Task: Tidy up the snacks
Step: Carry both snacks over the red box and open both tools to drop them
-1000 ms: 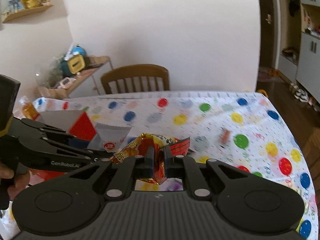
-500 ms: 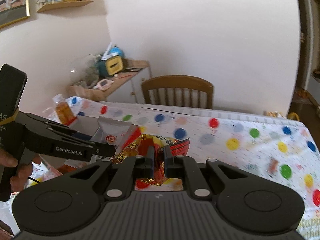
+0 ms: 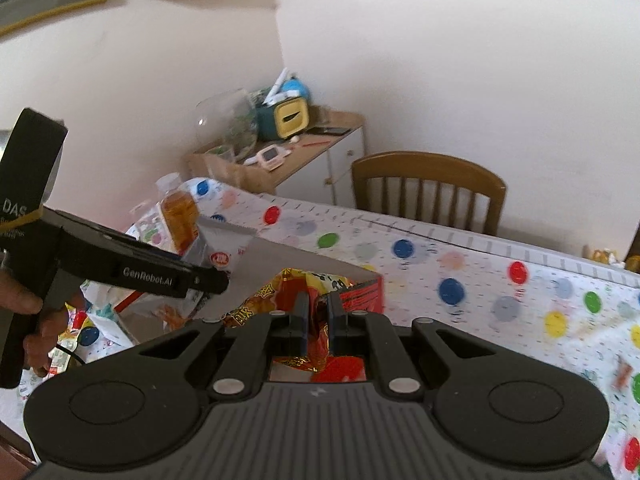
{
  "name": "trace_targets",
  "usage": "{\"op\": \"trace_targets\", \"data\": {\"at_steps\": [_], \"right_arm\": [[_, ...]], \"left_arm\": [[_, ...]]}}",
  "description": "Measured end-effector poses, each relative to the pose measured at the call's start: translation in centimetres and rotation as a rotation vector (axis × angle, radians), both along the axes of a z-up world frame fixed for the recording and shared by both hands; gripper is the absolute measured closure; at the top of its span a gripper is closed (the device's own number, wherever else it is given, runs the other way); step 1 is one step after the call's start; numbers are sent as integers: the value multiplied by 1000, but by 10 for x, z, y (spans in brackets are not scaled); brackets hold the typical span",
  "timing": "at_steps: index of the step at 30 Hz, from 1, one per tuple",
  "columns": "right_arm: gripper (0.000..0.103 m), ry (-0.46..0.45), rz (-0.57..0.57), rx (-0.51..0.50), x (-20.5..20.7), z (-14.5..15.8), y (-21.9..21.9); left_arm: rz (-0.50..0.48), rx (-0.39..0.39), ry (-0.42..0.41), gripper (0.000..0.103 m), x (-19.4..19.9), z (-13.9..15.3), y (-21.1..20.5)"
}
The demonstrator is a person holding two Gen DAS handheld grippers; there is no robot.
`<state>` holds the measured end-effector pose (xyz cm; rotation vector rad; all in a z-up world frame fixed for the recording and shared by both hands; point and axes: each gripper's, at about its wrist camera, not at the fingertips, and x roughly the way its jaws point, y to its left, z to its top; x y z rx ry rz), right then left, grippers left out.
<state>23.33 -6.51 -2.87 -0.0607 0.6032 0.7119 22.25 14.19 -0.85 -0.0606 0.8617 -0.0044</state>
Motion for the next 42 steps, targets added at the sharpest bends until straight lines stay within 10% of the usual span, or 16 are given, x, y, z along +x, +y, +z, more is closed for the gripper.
{"op": "trace_targets", "data": {"at_steps": [18, 42], "right_arm": [[95, 42, 83, -184, 30, -53, 95], [93, 98, 52, -264, 28, -79, 101]], "left_arm": [[106, 98, 111, 67, 29, -49, 67], [110, 174, 211, 64, 56, -92, 67]]}}
